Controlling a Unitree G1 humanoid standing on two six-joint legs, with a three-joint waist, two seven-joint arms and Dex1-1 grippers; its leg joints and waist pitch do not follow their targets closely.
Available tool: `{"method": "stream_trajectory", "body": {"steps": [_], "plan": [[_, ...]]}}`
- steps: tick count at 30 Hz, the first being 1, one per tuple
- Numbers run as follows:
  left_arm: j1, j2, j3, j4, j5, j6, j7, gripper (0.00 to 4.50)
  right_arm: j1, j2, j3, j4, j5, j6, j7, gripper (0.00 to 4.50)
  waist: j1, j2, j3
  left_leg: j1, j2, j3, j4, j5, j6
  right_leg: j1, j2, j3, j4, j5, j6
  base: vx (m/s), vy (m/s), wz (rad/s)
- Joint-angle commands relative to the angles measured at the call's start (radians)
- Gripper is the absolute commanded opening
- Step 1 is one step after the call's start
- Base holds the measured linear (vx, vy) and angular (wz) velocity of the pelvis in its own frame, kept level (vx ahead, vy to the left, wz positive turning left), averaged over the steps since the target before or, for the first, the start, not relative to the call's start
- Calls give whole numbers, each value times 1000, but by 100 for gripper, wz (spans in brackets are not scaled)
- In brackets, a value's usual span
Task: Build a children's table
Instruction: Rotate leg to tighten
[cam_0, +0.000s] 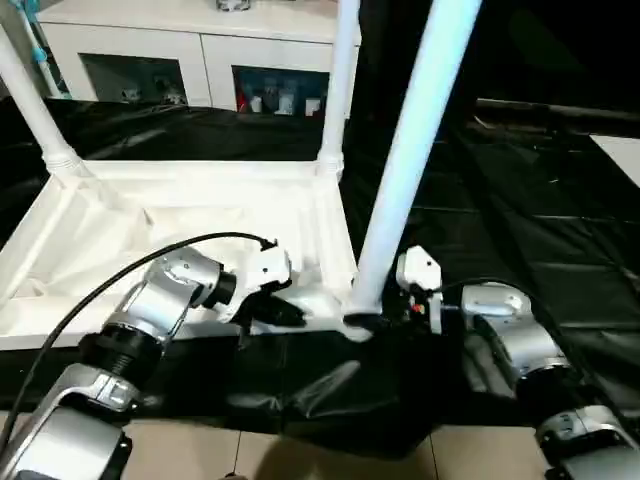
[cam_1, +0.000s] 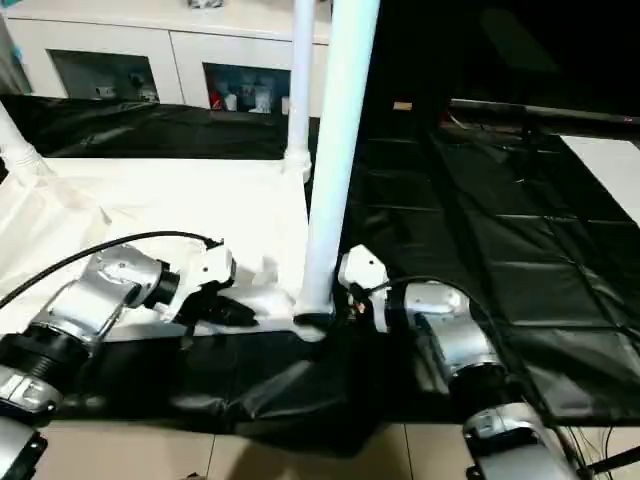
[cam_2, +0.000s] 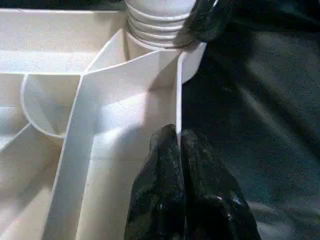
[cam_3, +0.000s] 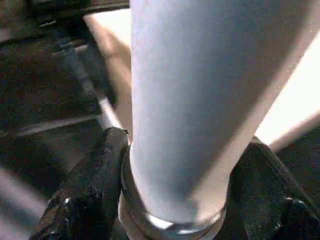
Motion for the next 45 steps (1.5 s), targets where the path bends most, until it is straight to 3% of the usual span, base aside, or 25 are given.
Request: {"method": "stream_trajectory", "body": {"steps": [1,2,7,10,11,14,19,20,25,27,32,34,35,37,38,42,45], "plan": [[7,-49,-25,83,50,17,129,0,5,43,-13,38,-23,18,-136,262,-2,4,-43,15,16,3,-71,-316,-5,23,-40,28,-83,-253,-209,0,0,0],[2,-61,-24,94,52,18,147,0,7,60,-15,41,-25,27,-164,262,-2,3,-44,17,16,-1,-74,-349,-17,22,-42,28,-89,-314,-184,0,0,0],[-41,-125,-3,161,55,24,268,0,-19,141,-26,104,-57,74,-374,262,-7,7,-42,16,14,-8,-80,-399,-34,18,-41,26,-97,-381,-151,0,0,0],[-81,-177,22,222,54,29,370,0,-70,203,-54,179,-60,106,-533,262,-13,10,-41,20,11,-9,-81,-426,-50,9,-40,26,-101,-419,-142,0,0,0],[-113,-222,43,277,49,26,423,0,-122,255,-89,251,-51,132,-653,262,-13,11,-39,20,10,-10,-81,-440,-50,6,-41,26,-106,-439,-132,0,0,0],[-135,-260,50,323,41,18,425,0,-182,314,-128,314,-31,149,-741,262,-18,8,-40,21,8,-14,-81,-465,-51,4,-43,23,-109,-475,-119,0,0,0],[-139,-263,41,341,47,13,407,0,-194,331,-98,328,-62,150,-728,262,-22,7,-41,17,10,-12,-82,-461,-35,3,-41,25,-108,-410,-125,0,0,0],[-142,-261,41,348,48,9,408,0,-193,333,-100,330,-60,149,-719,318,-21,5,-41,14,10,-11,-82,-451,-31,5,-41,25,-107,-399,-128,0,0,0],[-143,-249,38,364,54,-5,373,0,-191,314,-108,330,-70,126,-699,369,-25,3,-40,16,11,-12,-85,-477,-34,2,-41,25,-111,-427,-122,0,0,0],[-142,-239,29,377,66,-10,331,0,-199,277,-87,327,-105,91,-675,383,-26,3,-41,15,12,-14,-86,-478,-36,2,-43,25,-112,-437,-119,0,0,0],[-118,-191,-20,336,77,-1,189,0,-160,154,6,196,-150,51,-444,404,-23,5,-46,7,15,-9,-84,-407,-21,12,-39,27,-100,-305,-150,11,-1,1],[-103,-160,-45,312,83,-11,111,0,-127,83,32,111,-135,36,-297,404,-15,-2,-48,4,16,-4,-78,-355,10,24,-37,27,-94,-210,-160,30,-3,2],[-95,-143,-54,298,83,-19,72,0,-105,40,44,66,-127,21,-219,404,-15,1,-51,5,16,1,-71,-303,29,25,-35,29,-84,-109,-195,0,0,0],[-91,-136,-58,291,83,-23,55,0,-96,22,48,48,-124,13,-186,404,-12,2,-53,4,16,-1,-71,-283,33,30,-36,27,-80,-78,-207,62,-7,1],[-71,-107,-70,253,75,-35,-26,0,-67,-35,49,-10,-89,17,-73,404,0,4,-55,5,14,5,-61,-205,61,37,-33,26,-68,54,-242,60,-8,0],[-35,-57,-89,161,50,-15,-136,0,-24,-113,48,-76,-20,47,98,404,13,6,-55,7,19,8,-58,-181,84,41,-30,21,-57,118,-273,14,-1,0],[-18,-29,-101,116,48,-2,-170,0,0,-141,65,-119,-6,69,171,404,19,5,-53,8,20,9,-59,-194,82,41,-32,21,-60,76,-275,0,0,0]]}}
